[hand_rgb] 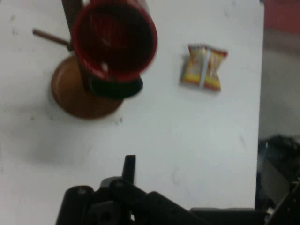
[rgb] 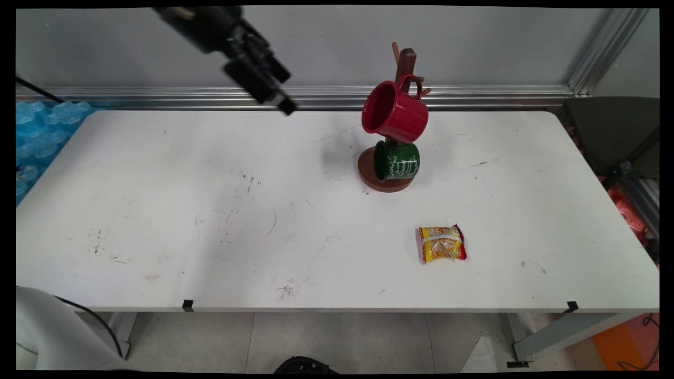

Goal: Pick up the red mug from the rack

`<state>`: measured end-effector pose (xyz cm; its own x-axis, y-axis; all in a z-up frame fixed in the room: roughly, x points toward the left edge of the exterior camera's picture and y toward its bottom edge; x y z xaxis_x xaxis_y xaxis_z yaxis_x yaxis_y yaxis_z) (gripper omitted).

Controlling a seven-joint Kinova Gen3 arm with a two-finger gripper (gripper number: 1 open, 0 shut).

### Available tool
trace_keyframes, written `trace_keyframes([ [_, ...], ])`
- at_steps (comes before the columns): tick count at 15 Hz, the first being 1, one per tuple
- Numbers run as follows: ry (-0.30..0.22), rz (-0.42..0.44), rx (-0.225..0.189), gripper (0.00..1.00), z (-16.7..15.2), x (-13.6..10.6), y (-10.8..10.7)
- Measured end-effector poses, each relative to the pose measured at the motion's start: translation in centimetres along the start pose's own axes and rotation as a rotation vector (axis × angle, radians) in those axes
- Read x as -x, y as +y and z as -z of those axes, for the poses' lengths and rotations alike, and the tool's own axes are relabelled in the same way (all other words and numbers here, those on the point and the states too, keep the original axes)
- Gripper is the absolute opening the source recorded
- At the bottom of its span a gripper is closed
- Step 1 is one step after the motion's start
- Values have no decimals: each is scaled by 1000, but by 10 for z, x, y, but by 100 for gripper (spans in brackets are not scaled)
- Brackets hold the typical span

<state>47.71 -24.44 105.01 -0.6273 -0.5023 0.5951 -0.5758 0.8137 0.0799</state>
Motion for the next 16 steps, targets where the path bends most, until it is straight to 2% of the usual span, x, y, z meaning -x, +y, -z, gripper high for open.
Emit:
trace_keyframes([
  [4, 52, 62, 1, 100, -30, -19, -9],
  [9, 115, 127, 23, 100, -73, -41, -19],
  [16, 143, 204, 38, 100, -124, -53, -28],
])
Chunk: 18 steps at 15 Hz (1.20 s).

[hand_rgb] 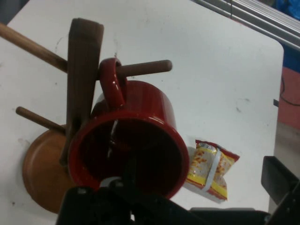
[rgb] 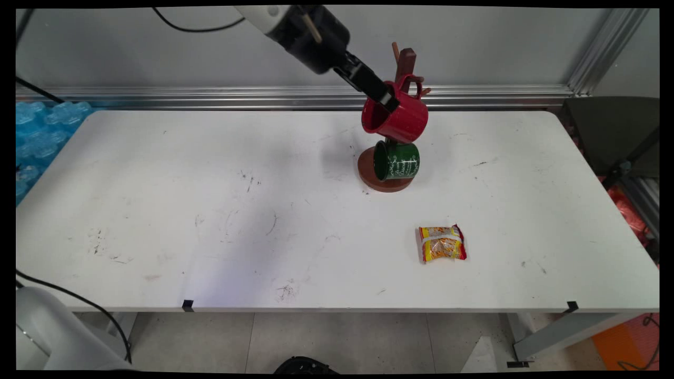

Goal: Pick up the red mug from the rack

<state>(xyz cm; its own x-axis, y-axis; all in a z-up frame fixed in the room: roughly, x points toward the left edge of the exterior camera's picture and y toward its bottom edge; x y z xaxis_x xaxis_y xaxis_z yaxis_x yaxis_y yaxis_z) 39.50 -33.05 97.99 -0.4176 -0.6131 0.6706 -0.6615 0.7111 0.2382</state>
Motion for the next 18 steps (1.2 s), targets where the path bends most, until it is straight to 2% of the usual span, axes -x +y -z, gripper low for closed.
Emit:
trace_keyframes([
  [11, 0, 102, 5, 100, -57, 5, -6],
  [12, 1, 108, 5, 0, -59, 5, -6],
  [18, 7, 125, 3, 0, -67, 8, -6],
])
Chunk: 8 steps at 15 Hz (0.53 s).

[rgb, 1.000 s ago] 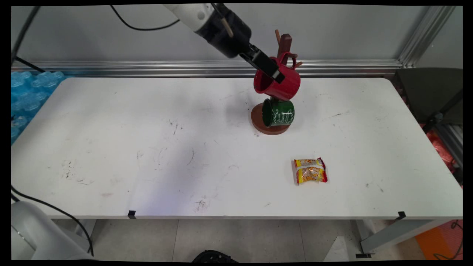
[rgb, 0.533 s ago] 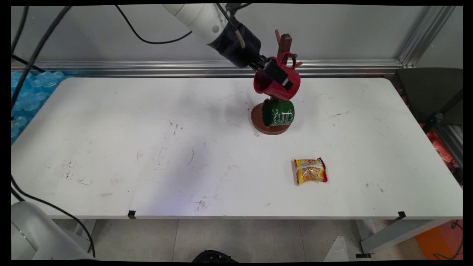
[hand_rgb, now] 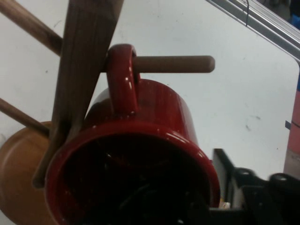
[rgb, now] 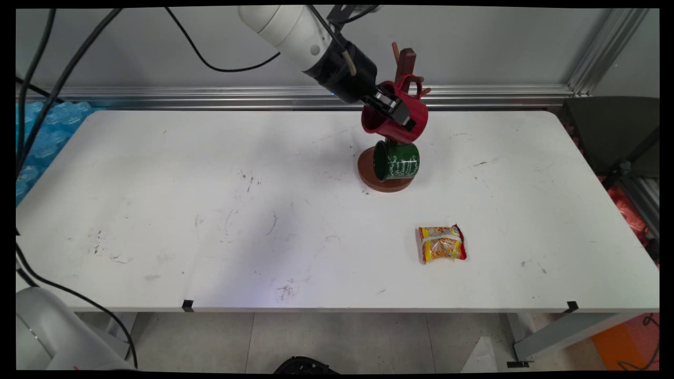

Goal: Pick up the red mug from the rack, then place the picked object on the table

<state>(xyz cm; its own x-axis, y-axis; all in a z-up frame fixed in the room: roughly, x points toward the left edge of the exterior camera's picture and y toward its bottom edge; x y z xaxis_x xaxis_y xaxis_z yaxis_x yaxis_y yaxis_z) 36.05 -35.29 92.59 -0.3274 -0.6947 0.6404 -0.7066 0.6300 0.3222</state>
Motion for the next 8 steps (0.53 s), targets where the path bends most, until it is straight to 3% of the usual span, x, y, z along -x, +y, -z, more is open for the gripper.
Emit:
trace_keyframes([
  [8, 12, -5, -8, 0, 2, 5, 1],
])
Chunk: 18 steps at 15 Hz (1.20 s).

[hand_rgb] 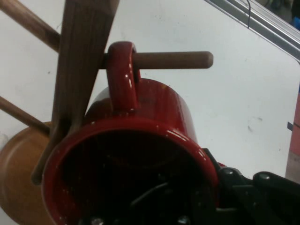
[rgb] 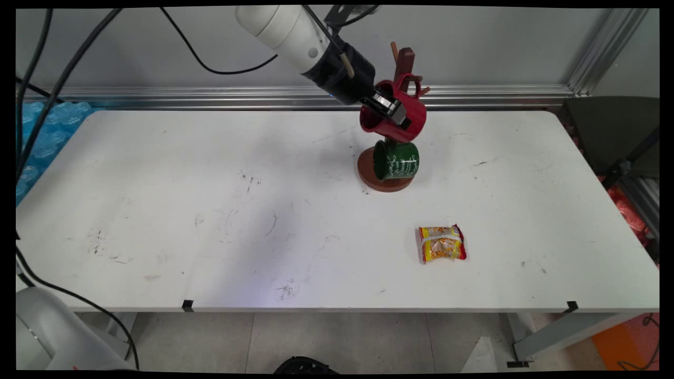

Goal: Place the picked object on the table

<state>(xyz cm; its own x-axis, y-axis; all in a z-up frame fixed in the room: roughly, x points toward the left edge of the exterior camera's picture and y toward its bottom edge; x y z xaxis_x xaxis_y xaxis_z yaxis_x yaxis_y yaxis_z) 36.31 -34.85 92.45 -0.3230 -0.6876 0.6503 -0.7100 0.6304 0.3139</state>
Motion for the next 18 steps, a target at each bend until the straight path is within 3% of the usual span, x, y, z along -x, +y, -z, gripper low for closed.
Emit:
trace_keyframes([
  [6, 11, -17, 13, 0, 7, 1, 6],
  [18, 19, -71, 89, 0, 32, 1, 39],
])
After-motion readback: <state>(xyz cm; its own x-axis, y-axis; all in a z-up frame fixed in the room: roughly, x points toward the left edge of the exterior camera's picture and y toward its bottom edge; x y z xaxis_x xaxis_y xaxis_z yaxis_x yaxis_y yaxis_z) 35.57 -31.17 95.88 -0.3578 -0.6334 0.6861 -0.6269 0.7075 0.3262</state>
